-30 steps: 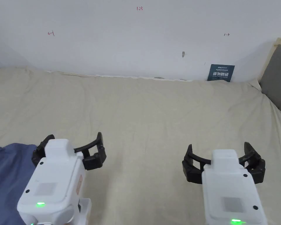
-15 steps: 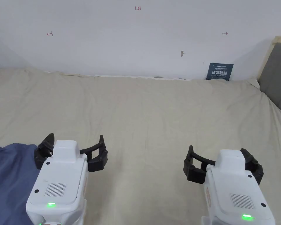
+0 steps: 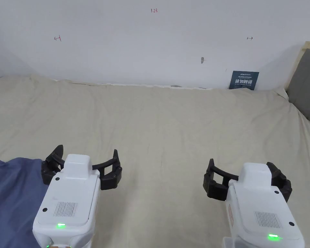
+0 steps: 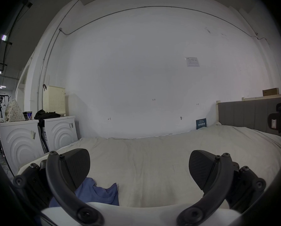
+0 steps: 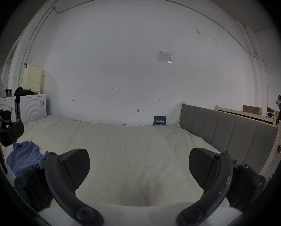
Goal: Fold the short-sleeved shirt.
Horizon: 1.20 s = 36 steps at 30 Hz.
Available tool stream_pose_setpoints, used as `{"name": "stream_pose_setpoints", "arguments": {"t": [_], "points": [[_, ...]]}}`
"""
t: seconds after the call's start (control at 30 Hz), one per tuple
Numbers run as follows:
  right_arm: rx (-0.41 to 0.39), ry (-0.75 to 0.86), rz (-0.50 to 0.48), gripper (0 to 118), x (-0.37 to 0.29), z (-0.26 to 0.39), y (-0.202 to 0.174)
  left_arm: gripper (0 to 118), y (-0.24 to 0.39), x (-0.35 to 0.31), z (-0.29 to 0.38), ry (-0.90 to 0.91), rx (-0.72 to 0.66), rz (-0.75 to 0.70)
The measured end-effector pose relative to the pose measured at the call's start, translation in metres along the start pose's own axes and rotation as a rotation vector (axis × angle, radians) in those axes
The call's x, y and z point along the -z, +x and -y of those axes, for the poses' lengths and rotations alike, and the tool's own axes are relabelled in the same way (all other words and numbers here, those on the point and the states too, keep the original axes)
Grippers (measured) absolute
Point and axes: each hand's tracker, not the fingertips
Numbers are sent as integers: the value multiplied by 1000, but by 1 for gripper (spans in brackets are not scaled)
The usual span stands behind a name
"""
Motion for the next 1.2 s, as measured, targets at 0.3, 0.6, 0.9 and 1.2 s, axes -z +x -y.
{"name": "stream_pose_setpoints", "arguments": {"t": [0.3,0.6,0.9,1.2], "points": [[-5,-3,1,118,-1,-1,0,118,-1,-1,-2,10,-8,3],[-10,-28,-2,26,0,-2,1,35,-1,-3,-6,-9,-25,35],[-41,-25,-22,1,-2,-5,1,0,-5,2,-3,-51,-54,34],[-33,-12,-152,1,16,-13,-48,0,-60,-10,2,-61,-37,-92]]}}
